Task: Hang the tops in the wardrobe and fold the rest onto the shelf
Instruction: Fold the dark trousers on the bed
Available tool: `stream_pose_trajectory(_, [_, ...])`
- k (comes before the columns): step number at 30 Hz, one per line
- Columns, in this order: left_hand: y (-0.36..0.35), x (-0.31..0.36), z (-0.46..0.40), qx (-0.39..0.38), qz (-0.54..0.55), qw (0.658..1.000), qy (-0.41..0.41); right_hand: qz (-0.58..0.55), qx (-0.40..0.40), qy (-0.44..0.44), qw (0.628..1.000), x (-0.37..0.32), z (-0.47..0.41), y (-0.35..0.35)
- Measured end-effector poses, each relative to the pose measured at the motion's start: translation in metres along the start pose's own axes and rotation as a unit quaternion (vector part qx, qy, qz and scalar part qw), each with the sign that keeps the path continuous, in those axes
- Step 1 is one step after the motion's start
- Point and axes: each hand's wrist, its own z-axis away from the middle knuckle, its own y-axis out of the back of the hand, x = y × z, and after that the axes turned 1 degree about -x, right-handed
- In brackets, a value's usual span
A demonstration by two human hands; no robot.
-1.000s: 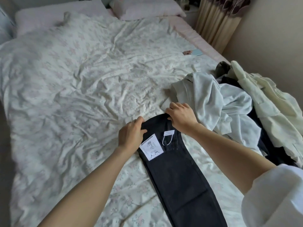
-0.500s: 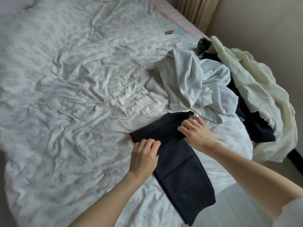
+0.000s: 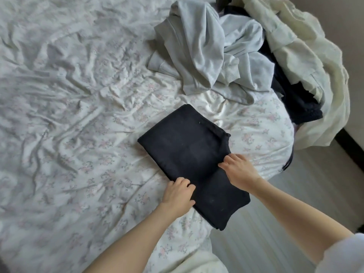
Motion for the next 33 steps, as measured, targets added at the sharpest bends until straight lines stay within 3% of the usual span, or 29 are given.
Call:
stream_pose_trajectory(2, [-0.008, -0.003, -0.001, -0.037, -0.021, 0.999, -0.014, -0.041, -0.038, -0.016, 0.998, -0.003, 0.004, -0.013])
stream_pose_trajectory(6, [-0.005, -0.013, -0.005, 0.010, -0.016, 1.000, -0.012, -0.051, 0.008, -0.014, 0.999, -0.008, 0.004, -0.015])
stream_pose_trajectory(10, [0.018, -0.034, -0.011, 0.123, 0.022, 0.991, 0.044, -0.099, 0.081, -0.018, 0.992, -0.010, -0.011, 0.002])
stream_pose_trajectory(14, [0.049, -0.073, -0.032, 0.241, 0.087, 0.950, 0.179, -0.124, 0.126, -0.007, 0.984, -0.007, -0.048, 0.033])
stream_pose_trajectory(16, [0.063, -0.097, -0.046, 0.221, 0.115, 0.934, 0.255, -0.134, 0.129, -0.017, 0.982, -0.005, -0.076, 0.049])
stream_pose_trajectory(19, [0.074, -0.129, -0.065, 0.116, 0.197, 0.925, 0.304, -0.123, 0.109, -0.012, 0.986, 0.001, -0.114, 0.068])
stream_pose_trajectory(27, [0.088, -0.165, -0.088, -0.010, 0.362, 0.907, 0.214, -0.012, -0.061, 0.103, 0.993, 0.005, -0.202, 0.107])
stream_pose_trajectory(33, [0.092, -0.155, -0.079, -0.036, 0.365, 0.914, 0.172, 0.016, -0.159, 0.120, 0.980, -0.003, -0.213, 0.131])
